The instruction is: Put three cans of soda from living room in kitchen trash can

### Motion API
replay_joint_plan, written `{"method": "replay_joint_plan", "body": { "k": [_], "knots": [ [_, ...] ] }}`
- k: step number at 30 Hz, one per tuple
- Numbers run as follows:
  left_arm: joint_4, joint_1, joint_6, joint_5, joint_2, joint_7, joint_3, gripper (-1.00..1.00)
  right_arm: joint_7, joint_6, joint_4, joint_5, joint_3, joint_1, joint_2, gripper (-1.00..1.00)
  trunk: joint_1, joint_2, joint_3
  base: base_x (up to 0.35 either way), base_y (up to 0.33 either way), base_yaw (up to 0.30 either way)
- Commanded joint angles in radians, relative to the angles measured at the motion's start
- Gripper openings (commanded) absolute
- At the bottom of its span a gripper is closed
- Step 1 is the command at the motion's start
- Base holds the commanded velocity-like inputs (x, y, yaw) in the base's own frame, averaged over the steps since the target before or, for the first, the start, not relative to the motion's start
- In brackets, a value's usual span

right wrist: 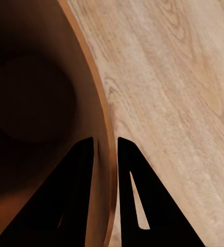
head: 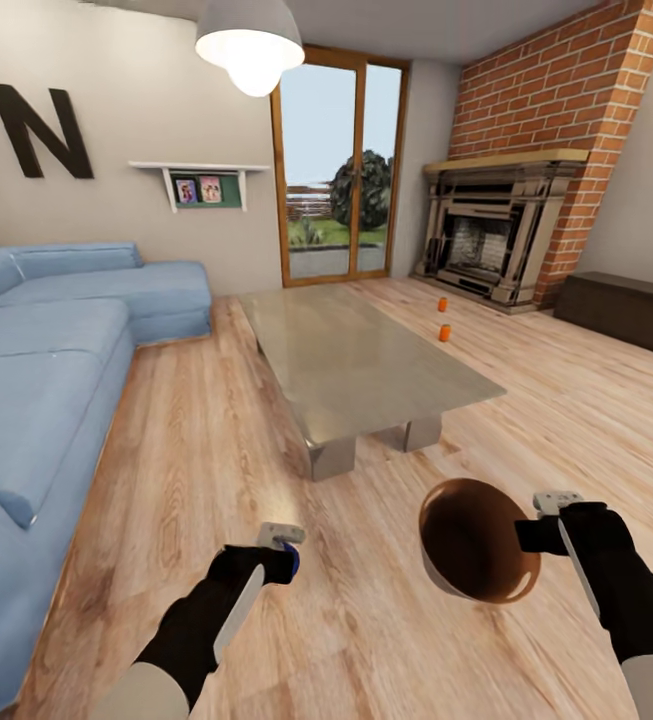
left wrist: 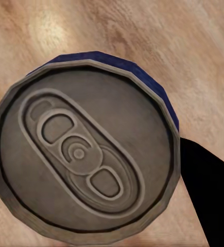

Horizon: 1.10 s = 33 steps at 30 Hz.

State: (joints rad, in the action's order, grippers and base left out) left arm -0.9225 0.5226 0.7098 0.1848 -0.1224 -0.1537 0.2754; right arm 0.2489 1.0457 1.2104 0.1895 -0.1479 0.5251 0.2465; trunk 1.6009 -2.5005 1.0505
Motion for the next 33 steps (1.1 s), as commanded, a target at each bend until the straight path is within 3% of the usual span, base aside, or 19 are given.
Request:
{"method": "replay_joint_plan", "body": {
  "k": [1, 7, 13, 19, 26, 33],
  "knots": [
    [-0.043, -0.008, 0.032, -0.002, 0.0, -0.003, 0.013, -1.0, 0.005, 0.001, -0.003, -0.018, 0.0, 0.001, 0.0, -1.0, 0.0, 0.0, -0.004, 0.0, 0.0, 0.0],
    [-0.234, -0.029, 0.167, 0.0, -0.002, -0.005, 0.08, -1.0, 0.0, 0.001, -0.011, -0.018, 0.0, 0.001, -0.001, -1.0, -0.02, 0.036, -0.024, 0.0, 0.0, 0.0],
    [-0.361, -0.035, 0.265, 0.007, -0.008, -0.005, 0.136, -1.0, -0.031, 0.001, -0.018, -0.018, 0.0, 0.002, -0.001, -1.0, -0.043, 0.078, -0.042, 0.0, 0.0, 0.0],
    [-0.458, -0.036, 0.326, 0.087, -0.018, -0.004, 0.186, -1.0, -0.08, 0.001, -0.02, -0.018, 0.006, 0.002, -0.005, -1.0, -0.066, 0.12, -0.061, 0.0, 0.0, 0.0],
    [-0.492, -0.035, 0.337, 0.133, -0.028, -0.001, 0.213, -1.0, -0.122, 0.001, -0.023, -0.018, 0.013, 0.002, -0.007, -1.0, -0.093, 0.169, -0.083, 0.0, 0.0, 0.0],
    [-0.524, -0.035, 0.337, 0.216, -0.032, 0.0, 0.226, -1.0, -0.159, 0.001, -0.042, -0.018, 0.017, 0.003, -0.015, -1.0, -0.12, 0.218, -0.105, 0.0, 0.0, 0.0]
  ]
}}
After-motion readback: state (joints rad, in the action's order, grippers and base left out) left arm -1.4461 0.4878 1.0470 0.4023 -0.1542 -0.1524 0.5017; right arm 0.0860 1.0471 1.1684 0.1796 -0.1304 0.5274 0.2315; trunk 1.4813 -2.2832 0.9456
